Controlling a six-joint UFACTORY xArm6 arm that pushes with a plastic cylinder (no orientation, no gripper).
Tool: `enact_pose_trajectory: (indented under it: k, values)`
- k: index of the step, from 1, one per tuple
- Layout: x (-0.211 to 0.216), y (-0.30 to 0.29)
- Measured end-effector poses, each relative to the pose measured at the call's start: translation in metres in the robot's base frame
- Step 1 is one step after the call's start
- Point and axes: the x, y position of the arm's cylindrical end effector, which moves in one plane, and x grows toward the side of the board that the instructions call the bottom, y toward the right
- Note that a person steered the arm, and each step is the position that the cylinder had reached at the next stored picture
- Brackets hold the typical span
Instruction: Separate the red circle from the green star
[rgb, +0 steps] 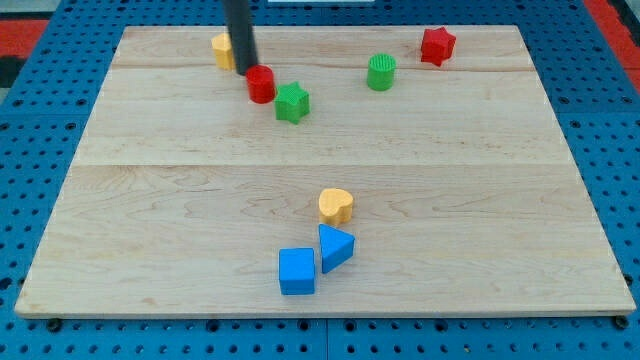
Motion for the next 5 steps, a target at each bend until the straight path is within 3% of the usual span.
enact_pose_trajectory:
  k: [1,2,3,5]
  values:
    - [-0.022,-0.014]
    - [-0.051,-0.078]
    - [-0.048,-0.078]
    - [-0.006,0.054]
